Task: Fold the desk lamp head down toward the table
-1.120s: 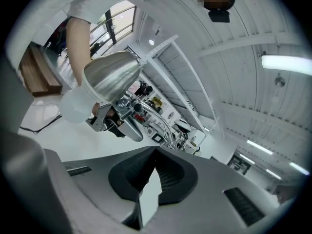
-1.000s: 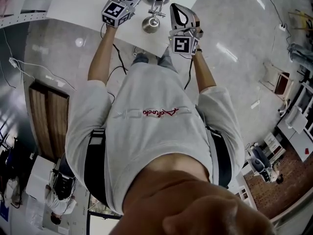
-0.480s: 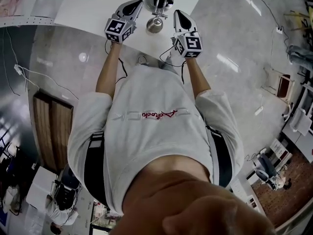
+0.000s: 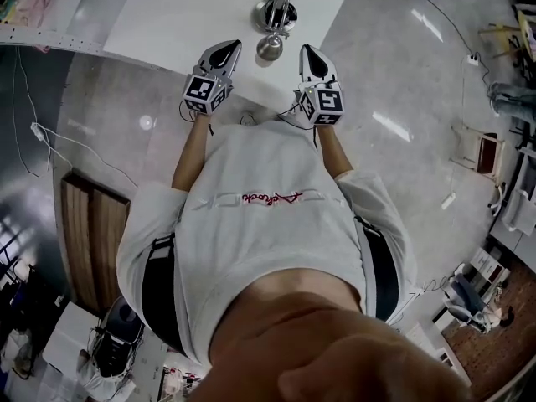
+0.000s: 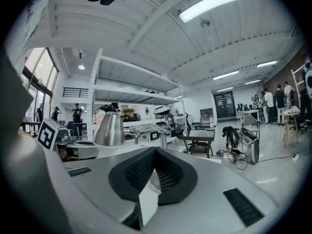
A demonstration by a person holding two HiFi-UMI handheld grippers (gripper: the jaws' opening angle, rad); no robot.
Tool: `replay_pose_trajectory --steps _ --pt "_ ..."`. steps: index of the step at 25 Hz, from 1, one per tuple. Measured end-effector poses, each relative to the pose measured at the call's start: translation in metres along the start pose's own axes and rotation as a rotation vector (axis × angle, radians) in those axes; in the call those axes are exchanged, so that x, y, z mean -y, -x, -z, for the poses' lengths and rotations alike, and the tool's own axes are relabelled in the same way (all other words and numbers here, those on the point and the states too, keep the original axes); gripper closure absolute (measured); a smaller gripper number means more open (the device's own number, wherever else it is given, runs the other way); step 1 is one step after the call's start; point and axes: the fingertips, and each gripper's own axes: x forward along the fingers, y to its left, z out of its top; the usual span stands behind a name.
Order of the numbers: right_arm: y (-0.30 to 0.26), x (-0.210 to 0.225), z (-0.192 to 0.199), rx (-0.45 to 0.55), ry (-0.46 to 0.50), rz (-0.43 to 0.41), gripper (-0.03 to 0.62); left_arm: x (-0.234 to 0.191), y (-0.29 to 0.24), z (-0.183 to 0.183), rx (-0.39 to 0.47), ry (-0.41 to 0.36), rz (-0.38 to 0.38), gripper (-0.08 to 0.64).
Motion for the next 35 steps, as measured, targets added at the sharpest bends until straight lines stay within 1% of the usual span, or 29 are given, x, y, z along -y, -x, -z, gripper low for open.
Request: replay_pose_trajectory --steps 3,7,10,12,25,35 --pt "0.017 -0.007 -0.003 0.006 0.005 0.020 0.577 0.012 0.017 -0.003 0.010 0.009 -0.001 0.534" --pt "0.040 -0.021 -0.003 0.005 0.037 0.028 0.577 0.022 0.037 -0.004 0.023 0.043 -0.020 0.534" --pt "0.052 -0.031 -0.001 -0.002 0.096 0.015 0.577 0.027 0.045 -0.002 0.020 0.046 -0.032 0.534" --pt "0.058 -0.034 -0.001 -0.004 0.121 0.015 0.577 0.028 0.047 -0.001 0.019 0.052 -0.025 0.534" --pt "0.059 -0.033 0.005 -0.011 0.098 0.028 0.577 0.041 0.036 0.003 0.002 0.036 0.020 0.534" --pt "0.055 -0.033 0.007 -0.009 0.092 0.023 0.577 0.046 0.034 0.014 -0.016 0.055 0.029 0.534"
